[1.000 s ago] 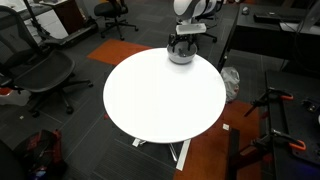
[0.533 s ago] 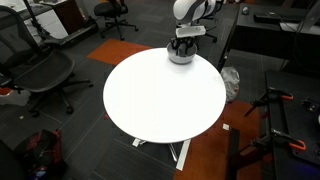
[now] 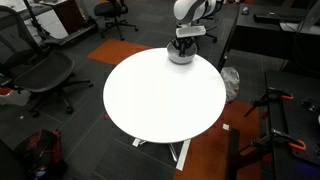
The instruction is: Get the marker from the gray bowl and place it on the table
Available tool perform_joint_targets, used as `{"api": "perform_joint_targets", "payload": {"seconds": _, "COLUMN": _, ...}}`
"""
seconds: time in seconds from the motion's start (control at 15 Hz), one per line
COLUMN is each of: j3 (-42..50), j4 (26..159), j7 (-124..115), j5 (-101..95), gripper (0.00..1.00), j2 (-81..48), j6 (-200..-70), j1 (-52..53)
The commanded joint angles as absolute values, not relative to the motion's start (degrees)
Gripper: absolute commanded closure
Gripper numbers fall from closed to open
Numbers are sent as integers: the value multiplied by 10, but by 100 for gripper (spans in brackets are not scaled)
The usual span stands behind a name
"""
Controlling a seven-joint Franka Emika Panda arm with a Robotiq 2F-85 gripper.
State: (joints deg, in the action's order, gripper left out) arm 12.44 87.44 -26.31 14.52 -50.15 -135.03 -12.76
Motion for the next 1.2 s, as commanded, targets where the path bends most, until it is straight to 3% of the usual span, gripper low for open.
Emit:
{"api": "perform_joint_targets", "payload": {"seconds": 0.0, "j3": 134, "j4": 875, "j7": -274, "j5": 131, "gripper": 95, "j2": -492, "j6": -1342, "j1": -117}}
{"api": "perform_joint_targets", "payload": {"seconds": 1.13, "j3": 132, "j4": 1011, "j7": -196, "j5": -8, "gripper": 95, "j2": -286, "j6": -1373, "j1": -49}}
